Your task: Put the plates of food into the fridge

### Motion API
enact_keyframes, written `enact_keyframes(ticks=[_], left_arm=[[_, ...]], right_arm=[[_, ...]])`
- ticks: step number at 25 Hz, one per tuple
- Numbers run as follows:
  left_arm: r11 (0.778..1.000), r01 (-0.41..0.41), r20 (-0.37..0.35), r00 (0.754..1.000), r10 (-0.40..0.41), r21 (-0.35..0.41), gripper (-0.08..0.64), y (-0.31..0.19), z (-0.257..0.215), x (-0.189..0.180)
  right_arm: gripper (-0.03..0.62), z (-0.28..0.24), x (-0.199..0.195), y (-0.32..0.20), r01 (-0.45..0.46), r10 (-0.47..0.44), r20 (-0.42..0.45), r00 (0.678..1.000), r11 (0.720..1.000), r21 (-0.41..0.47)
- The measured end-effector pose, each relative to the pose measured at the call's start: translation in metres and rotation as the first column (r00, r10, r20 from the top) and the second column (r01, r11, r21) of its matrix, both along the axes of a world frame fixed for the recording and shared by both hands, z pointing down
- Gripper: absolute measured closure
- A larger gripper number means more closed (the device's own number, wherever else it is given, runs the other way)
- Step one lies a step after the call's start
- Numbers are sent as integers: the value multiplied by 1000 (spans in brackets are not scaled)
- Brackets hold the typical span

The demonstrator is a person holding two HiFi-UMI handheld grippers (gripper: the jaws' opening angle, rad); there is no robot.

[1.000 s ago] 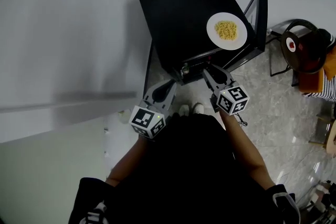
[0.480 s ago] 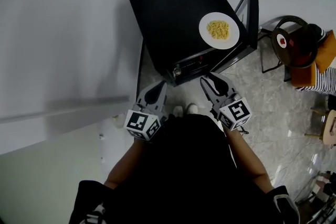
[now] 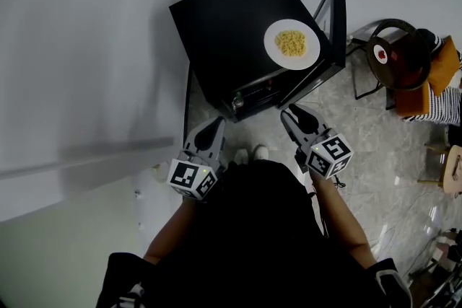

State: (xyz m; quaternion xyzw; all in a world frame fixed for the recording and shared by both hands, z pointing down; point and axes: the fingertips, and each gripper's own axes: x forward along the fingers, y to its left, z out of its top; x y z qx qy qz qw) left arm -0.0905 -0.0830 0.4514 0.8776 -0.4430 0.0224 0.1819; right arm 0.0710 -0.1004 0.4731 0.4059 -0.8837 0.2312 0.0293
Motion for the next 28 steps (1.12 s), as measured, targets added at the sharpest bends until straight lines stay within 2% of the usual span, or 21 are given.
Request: enact_keyframes(ticks=[3, 7, 11, 15, 21, 25, 28], left_arm=[[1000, 3, 16, 1000, -3, -1, 537, 0, 1, -2], [1000, 16, 21, 1000, -16, -12, 537, -5, 3, -7], [1000, 24, 29, 999, -24, -12, 537, -10, 5, -9], [999, 48, 16, 999, -48, -12, 537, -15, 2, -13], [997, 71, 14, 997, -71, 1, 537, -24, -5, -15], [997, 72, 17, 997, -72, -6, 537, -26, -3, -16], [997, 70, 18, 997, -70, -14, 537, -25, 0, -17]], right_arm=[[453, -4, 5, -17, -1, 16, 148, 989, 995, -99], [445, -17, 17, -47, -43, 78, 274, 958, 990, -133], [446, -22, 33, -71, -94, 156, 383, 911, 980, -176], [442, -25, 40, -87, -99, 203, 483, 851, 967, -233], [440, -28, 46, -107, -94, 267, 596, 757, 948, -304], [440, -25, 51, -117, -113, 297, 598, 745, 939, -325], [472, -19, 52, -121, -108, 334, 621, 709, 922, -372]])
